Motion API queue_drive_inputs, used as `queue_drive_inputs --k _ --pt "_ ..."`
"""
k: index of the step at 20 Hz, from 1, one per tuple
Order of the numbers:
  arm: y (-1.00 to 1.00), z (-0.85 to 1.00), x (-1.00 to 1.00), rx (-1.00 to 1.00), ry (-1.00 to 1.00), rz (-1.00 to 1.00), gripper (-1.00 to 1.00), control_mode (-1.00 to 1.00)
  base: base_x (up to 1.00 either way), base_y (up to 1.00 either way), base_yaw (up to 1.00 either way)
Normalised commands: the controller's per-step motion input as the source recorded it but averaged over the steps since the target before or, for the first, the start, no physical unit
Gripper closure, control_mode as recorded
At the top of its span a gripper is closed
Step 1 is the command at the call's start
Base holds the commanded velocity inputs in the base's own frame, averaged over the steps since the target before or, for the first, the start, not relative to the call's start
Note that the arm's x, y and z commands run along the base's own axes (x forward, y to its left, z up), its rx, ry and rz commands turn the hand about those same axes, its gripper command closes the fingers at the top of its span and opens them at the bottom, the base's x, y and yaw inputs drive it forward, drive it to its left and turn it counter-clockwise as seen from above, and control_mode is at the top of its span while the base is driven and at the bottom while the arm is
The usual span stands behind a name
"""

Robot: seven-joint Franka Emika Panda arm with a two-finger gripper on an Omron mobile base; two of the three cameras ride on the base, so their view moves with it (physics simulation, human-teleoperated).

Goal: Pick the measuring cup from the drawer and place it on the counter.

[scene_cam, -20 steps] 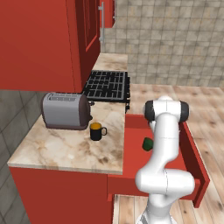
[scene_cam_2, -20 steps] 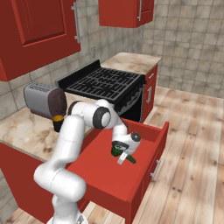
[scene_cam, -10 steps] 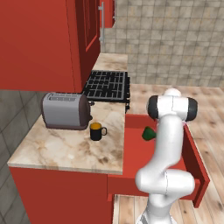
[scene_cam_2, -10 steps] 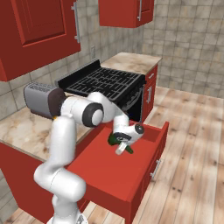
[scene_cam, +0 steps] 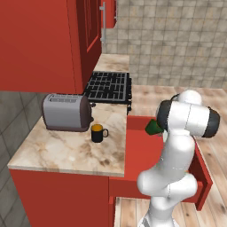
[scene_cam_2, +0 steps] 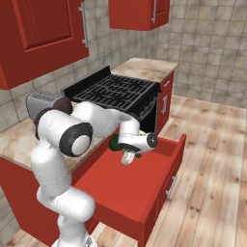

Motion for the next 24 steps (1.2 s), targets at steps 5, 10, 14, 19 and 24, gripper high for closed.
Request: queue_drive_inputs --k 5,10,14,19,24 --pt "0.78 0.8 -0.9 -0.08 -0.18 0.19 1.0 -1.0 0.0 0.0 0.0" --pt "0.96 0.79 -1.0 -0.16 -0.01 0.16 1.0 -1.0 0.0 0.0 0.0" --pt "1.0 0.94 -1.0 -0.31 0.2 0.15 1.0 -1.0 0.0 0.0 0.0" --pt "1.0 0.7 -0.81 -0.32 0.29 0.06 1.0 -1.0 0.0 0.0 0.0" --pt "0.85 -0.04 -0.13 -0.23 0.1 -0.25 1.0 -1.0 0.0 0.0 0.0"
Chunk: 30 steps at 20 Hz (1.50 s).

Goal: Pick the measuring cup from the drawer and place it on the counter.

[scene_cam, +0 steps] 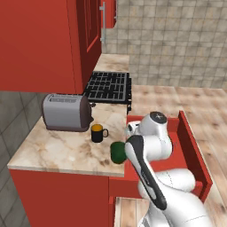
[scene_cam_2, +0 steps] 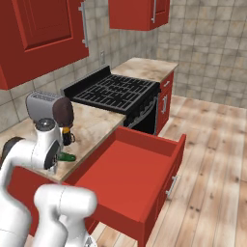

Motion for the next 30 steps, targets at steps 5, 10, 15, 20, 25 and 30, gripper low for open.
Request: queue_drive_inputs --k 5,10,15,20,25,30 --pt "0.51 -0.22 0.4 -0.02 -0.17 -0.47 1.0 -1.0 0.0 0.0 0.0" --pt "0.26 -0.22 0.79 0.0 -0.07 -0.32 1.0 -1.0 0.0 0.0 0.0" --pt "0.13 -0.06 0.91 -0.02 0.11 -0.04 1.0 -1.0 0.0 0.0 0.0" --pt "0.01 0.0 0.79 -0.06 0.31 0.0 1.0 -1.0 0.0 0.0 0.0" --pt "0.3 -0.27 0.43 -0.11 0.31 0.01 1.0 -1.0 0.0 0.0 0.0" --pt "0.43 -0.54 0.3 -0.11 0.2 0.0 1.0 -1.0 0.0 0.0 0.0"
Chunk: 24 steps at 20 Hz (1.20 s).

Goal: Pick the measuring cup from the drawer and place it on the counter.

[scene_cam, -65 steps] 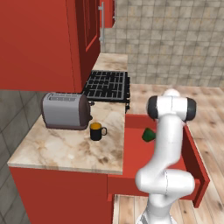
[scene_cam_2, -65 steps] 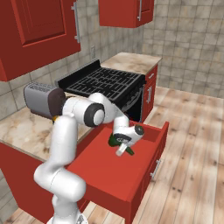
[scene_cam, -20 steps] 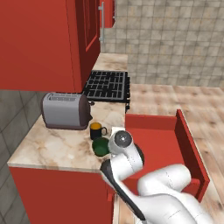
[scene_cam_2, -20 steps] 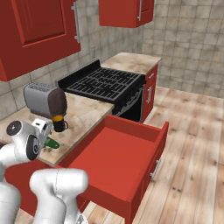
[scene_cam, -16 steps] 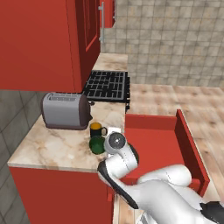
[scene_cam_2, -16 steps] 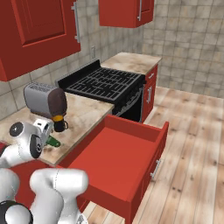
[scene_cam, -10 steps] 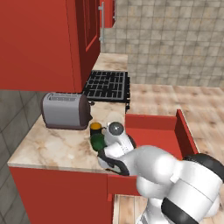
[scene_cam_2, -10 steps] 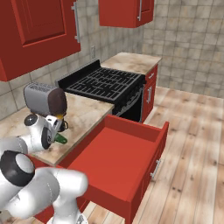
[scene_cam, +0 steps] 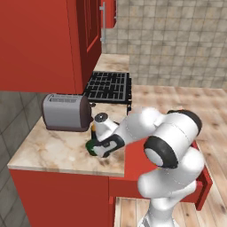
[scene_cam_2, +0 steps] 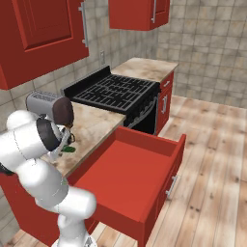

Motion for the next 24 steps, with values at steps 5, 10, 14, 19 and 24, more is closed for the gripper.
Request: queue_drive_inputs --k 5,10,14,19,24 --pt "0.06 -0.66 0.38 -0.02 0.1 0.0 1.0 -1.0 0.0 0.0 0.0" --pt "-0.19 -0.82 -0.42 0.0 -0.04 0.0 1.0 -1.0 0.0 0.0 0.0" --pt "-0.37 -0.45 -1.0 0.03 -0.2 0.04 -1.0 -1.0 0.0 0.0 0.0" --pt "-0.42 -0.07 -0.74 0.09 -0.13 0.01 -1.0 -1.0 0.0 0.0 0.0" --pt "-0.13 0.5 -0.04 0.17 -0.11 0.0 -1.0 -1.0 0.0 0.0 0.0"
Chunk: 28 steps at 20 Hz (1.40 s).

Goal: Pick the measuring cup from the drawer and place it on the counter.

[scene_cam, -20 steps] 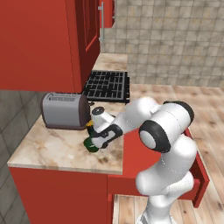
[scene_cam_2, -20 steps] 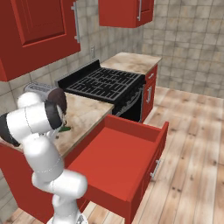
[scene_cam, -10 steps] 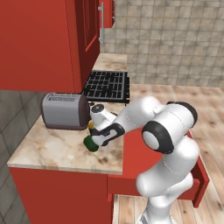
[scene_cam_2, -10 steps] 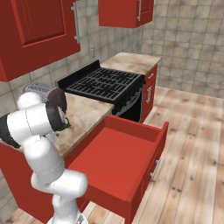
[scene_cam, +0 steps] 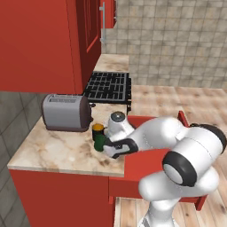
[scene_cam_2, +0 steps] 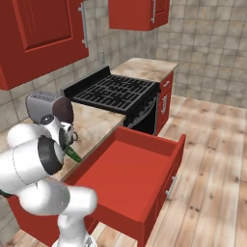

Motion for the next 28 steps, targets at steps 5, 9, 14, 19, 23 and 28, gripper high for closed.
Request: queue_drive_inputs --k 5,9,14,19,23,28 --pt "0.0 0.98 0.0 0.18 -0.16 0.07 -1.0 -1.0 0.0 0.0 0.0" --pt "-0.1 1.0 -0.19 0.15 -0.17 0.11 -1.0 -1.0 0.0 0.0 0.0" --pt "-0.23 1.0 -0.9 0.05 -0.17 0.1 -1.0 -1.0 0.0 0.0 0.0" --pt "-0.16 0.98 -1.0 -0.01 -0.08 0.06 -1.0 -1.0 0.0 0.0 0.0" --pt "-0.25 0.74 -1.0 -0.16 0.0 0.0 -1.0 -1.0 0.0 0.0 0.0" --pt "-0.47 0.25 -1.0 -0.28 0.0 0.0 -1.0 -1.0 0.0 0.0 0.0"
